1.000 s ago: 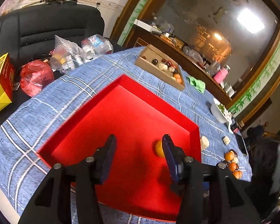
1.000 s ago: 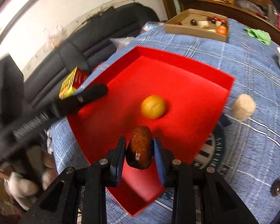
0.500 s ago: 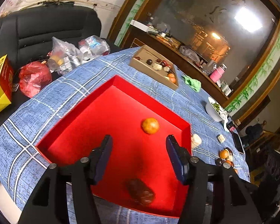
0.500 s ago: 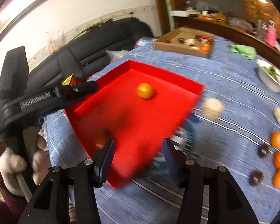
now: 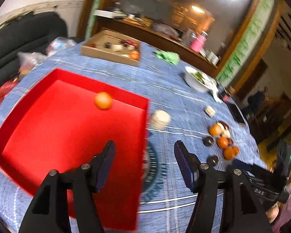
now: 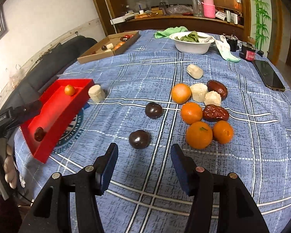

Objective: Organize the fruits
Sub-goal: 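Move the left tool to a beige ball while the right tool approaches a dark plum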

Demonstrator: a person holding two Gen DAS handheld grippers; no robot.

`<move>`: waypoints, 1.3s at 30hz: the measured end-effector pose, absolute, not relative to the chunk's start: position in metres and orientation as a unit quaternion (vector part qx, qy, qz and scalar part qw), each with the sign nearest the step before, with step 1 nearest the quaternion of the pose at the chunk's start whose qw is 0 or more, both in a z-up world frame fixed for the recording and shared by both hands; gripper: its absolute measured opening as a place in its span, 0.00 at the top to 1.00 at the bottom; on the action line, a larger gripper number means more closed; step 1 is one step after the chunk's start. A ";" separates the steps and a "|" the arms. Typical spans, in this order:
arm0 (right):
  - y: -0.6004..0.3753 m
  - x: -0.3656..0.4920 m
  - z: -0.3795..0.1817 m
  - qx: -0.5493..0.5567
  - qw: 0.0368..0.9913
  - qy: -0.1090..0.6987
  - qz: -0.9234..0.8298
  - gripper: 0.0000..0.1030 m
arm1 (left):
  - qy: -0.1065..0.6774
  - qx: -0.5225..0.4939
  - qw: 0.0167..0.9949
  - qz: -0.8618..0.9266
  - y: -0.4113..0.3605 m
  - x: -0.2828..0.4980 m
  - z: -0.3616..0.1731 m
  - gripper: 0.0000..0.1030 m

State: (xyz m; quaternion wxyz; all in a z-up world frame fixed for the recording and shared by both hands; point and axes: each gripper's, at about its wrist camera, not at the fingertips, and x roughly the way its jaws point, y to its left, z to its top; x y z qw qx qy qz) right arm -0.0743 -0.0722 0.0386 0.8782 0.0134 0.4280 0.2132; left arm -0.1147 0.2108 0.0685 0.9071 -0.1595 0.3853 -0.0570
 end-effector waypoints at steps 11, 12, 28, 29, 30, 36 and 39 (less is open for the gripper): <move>-0.045 -0.044 0.013 -0.002 0.870 0.440 0.222 0.41 | 0.432 -0.025 0.895 -0.113 0.138 -0.045 0.055 0.40; -0.045 -0.043 0.012 0.000 0.870 0.440 0.224 0.41 | 0.438 -0.016 0.892 -0.114 0.135 -0.037 0.052 0.40; -0.055 -0.037 0.008 0.038 0.859 0.443 0.252 0.41 | 0.441 0.018 0.883 -0.162 0.122 -0.021 0.065 0.42; -0.054 -0.037 0.008 0.037 0.860 0.443 0.252 0.41 | 0.447 0.025 0.882 -0.149 0.124 -0.016 0.060 0.42; -0.054 -0.038 0.008 0.036 0.860 0.443 0.252 0.41 | 0.455 0.036 0.880 -0.130 0.124 -0.011 0.054 0.42; -0.053 -0.039 0.008 0.032 0.860 0.442 0.252 0.40 | 0.454 0.085 0.883 -0.081 0.122 0.001 0.037 0.41; -0.053 -0.039 0.009 0.032 0.860 0.442 0.253 0.40 | 0.457 0.114 0.878 -0.087 0.113 0.002 0.035 0.41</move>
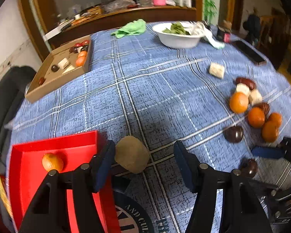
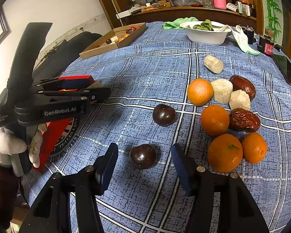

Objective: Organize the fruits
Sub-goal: 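Move the left tool to a beige ball while the right tool approaches a dark plum, then grasp the beige ball with the left tool while the right tool grasps the dark plum, then carry both fruits over the red tray and release them inside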

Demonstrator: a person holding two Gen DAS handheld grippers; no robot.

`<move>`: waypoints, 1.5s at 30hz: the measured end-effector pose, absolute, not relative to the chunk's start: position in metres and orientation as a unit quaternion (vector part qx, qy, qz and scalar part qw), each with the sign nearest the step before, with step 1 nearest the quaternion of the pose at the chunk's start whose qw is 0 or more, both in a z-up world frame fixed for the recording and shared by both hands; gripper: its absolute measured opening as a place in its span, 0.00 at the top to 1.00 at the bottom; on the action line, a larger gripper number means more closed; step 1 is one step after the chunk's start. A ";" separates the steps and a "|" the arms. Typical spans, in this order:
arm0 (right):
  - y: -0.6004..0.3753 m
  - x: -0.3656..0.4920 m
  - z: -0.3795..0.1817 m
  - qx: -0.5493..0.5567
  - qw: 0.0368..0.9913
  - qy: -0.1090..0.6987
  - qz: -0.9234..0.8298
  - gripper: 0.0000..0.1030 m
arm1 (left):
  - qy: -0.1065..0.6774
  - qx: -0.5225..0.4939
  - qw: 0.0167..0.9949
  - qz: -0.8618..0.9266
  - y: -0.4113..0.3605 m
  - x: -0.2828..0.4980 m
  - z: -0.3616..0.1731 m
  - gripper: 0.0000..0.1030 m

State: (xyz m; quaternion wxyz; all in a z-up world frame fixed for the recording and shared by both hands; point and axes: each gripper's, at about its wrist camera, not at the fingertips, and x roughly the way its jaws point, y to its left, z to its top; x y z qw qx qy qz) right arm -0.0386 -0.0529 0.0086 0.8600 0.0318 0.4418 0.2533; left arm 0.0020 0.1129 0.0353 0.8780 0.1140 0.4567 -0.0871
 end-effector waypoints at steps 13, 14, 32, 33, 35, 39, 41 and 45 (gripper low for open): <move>-0.053 -0.038 0.009 0.032 0.860 0.442 0.254 0.40 | 0.454 0.082 0.877 -0.136 0.123 -0.012 0.051 0.49; -0.053 -0.038 0.009 0.032 0.860 0.442 0.254 0.40 | 0.455 0.087 0.877 -0.128 0.124 -0.009 0.047 0.49; -0.054 -0.039 0.010 0.024 0.862 0.437 0.256 0.73 | 0.455 0.049 0.885 -0.086 0.135 -0.021 0.049 0.69; -0.057 -0.039 0.011 0.028 0.863 0.436 0.253 0.73 | 0.448 0.037 0.889 -0.085 0.139 -0.026 0.054 0.69; -0.060 -0.039 0.012 0.034 0.866 0.433 0.249 0.73 | 0.430 0.002 0.899 -0.084 0.152 -0.043 0.065 0.69; -0.063 -0.043 0.020 0.051 0.870 0.415 0.262 0.73 | 0.403 -0.072 0.910 -0.067 0.191 -0.069 0.080 0.69; -0.064 -0.043 0.024 0.074 0.863 0.417 0.275 0.73 | 0.396 -0.093 0.912 -0.053 0.210 -0.078 0.082 0.69; -0.061 -0.044 0.033 0.125 0.843 0.424 0.306 0.73 | 0.390 -0.118 0.913 -0.003 0.248 -0.095 0.076 0.68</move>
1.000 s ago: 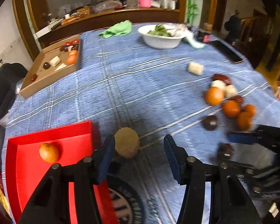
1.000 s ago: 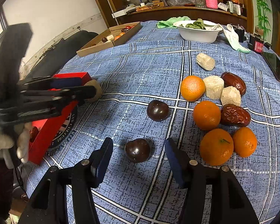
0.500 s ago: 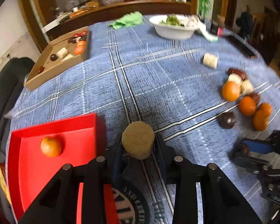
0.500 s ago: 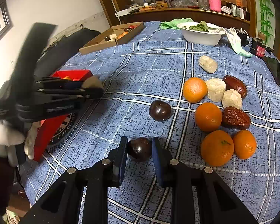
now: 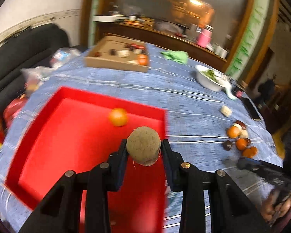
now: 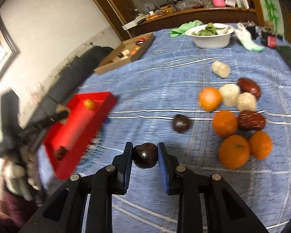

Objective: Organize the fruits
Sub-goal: 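Carry both fruits over the red tray and release them inside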

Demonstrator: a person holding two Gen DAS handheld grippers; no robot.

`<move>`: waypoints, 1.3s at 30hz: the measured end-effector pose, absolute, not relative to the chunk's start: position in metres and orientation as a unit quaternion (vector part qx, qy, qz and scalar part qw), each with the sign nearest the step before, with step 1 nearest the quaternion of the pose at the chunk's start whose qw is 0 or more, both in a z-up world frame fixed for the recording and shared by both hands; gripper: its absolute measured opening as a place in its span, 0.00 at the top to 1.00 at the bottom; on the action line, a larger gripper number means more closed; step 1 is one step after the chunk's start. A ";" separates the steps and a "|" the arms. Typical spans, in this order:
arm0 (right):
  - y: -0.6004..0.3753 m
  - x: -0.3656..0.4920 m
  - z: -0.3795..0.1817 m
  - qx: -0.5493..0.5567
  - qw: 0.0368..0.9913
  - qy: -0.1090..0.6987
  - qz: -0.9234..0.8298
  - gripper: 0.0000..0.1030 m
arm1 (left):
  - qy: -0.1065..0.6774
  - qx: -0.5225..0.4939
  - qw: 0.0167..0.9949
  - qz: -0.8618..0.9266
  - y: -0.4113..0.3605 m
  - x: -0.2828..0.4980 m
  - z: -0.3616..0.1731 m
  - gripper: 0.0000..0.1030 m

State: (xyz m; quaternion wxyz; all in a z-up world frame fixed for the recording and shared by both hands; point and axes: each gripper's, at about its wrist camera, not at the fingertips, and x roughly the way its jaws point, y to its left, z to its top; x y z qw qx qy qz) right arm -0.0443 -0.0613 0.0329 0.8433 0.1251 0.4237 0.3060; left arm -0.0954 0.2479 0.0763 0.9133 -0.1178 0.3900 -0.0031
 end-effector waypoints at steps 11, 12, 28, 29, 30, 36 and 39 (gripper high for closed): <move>0.054 -0.068 0.064 0.082 0.799 0.437 0.405 0.72 | 0.390 -0.140 0.906 0.081 0.310 -0.121 0.053 0.68; 0.067 -0.069 0.065 0.073 0.796 0.439 0.410 0.72 | 0.391 -0.142 0.906 0.082 0.313 -0.122 0.052 0.68; 0.191 -0.071 0.029 -0.056 0.785 0.461 0.409 0.71 | 0.367 -0.184 0.909 0.070 0.341 -0.139 0.061 0.52; 0.193 -0.071 0.028 -0.061 0.789 0.458 0.405 0.70 | 0.364 -0.186 0.910 0.068 0.342 -0.141 0.063 0.51; 0.193 -0.072 0.028 -0.064 0.791 0.456 0.403 0.70 | 0.361 -0.190 0.911 0.067 0.343 -0.143 0.065 0.48; 0.183 -0.074 0.043 -0.056 0.800 0.442 0.402 0.69 | 0.340 -0.226 0.911 0.055 0.348 -0.150 0.079 0.19; 0.163 -0.076 0.055 -0.036 0.810 0.429 0.397 0.61 | 0.333 -0.246 0.909 0.049 0.346 -0.152 0.083 0.13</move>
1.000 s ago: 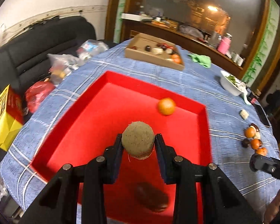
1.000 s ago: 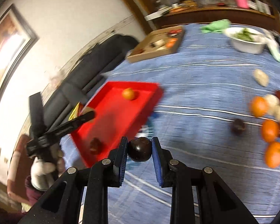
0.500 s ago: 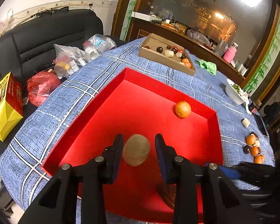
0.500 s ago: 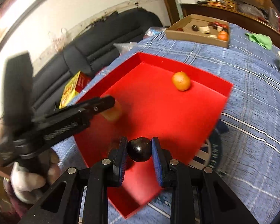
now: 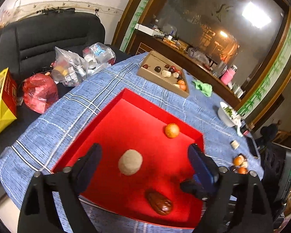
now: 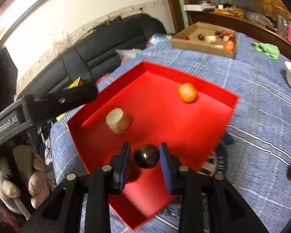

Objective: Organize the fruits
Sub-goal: 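Carry both fruits over the red tray and release them inside, then grasp another dark plum with the left tool while the right tool approaches a tangerine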

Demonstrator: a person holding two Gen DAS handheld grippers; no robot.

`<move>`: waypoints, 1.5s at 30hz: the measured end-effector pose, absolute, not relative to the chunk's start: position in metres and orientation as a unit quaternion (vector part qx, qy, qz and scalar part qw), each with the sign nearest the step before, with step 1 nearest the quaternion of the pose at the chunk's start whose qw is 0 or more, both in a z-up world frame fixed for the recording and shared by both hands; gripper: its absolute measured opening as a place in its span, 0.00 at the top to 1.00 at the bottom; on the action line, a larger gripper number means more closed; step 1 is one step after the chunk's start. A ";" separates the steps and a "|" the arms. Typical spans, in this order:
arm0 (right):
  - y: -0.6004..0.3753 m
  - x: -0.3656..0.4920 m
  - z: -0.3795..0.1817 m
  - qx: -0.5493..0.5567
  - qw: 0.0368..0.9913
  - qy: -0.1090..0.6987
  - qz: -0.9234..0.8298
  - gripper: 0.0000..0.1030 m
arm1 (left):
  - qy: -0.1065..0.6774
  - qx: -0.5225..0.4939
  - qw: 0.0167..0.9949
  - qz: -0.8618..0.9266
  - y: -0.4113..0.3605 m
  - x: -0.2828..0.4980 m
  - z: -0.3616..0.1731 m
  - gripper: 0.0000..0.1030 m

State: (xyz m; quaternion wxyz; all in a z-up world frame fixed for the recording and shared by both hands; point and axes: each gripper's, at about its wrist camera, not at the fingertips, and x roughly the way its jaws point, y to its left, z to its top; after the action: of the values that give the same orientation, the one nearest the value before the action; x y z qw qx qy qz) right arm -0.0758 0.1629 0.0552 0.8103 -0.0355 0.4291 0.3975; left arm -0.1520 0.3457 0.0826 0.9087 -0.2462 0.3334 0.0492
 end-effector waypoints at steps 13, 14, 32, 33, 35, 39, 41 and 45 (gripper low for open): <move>-0.035 -0.071 0.073 0.072 0.874 0.392 0.277 0.51 | 0.379 -0.226 0.897 -0.030 0.270 -0.136 0.087 0.13; -0.054 -0.070 0.073 0.081 0.879 0.391 0.261 0.50 | 0.381 -0.227 0.895 -0.040 0.263 -0.135 0.088 0.13; -0.131 -0.044 0.030 0.055 0.886 0.434 0.152 0.50 | 0.437 -0.123 0.881 -0.132 0.130 -0.096 0.068 0.13; -0.126 -0.044 0.030 0.046 0.889 0.430 0.150 0.50 | 0.437 -0.114 0.882 -0.132 0.125 -0.093 0.066 0.13; -0.117 -0.040 0.032 0.023 0.893 0.426 0.141 0.50 | 0.441 -0.108 0.880 -0.138 0.118 -0.086 0.062 0.13; -0.111 -0.040 0.030 -0.027 0.904 0.415 0.097 0.50 | 0.447 -0.083 0.878 -0.148 0.103 -0.074 0.056 0.13; -0.122 -0.042 0.029 -0.004 0.904 0.415 0.106 0.50 | 0.446 -0.067 0.878 -0.160 0.093 -0.069 0.055 0.21; -0.150 -0.046 0.033 0.065 0.896 0.415 0.144 0.50 | 0.450 -0.044 0.869 -0.199 0.074 -0.055 0.048 0.57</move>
State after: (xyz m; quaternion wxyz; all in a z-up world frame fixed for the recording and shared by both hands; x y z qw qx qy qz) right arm -0.0459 -0.1501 0.0333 0.8960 0.0653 0.4151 0.1438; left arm -0.0546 0.0737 0.0482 0.8692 -0.0441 0.4505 -0.1989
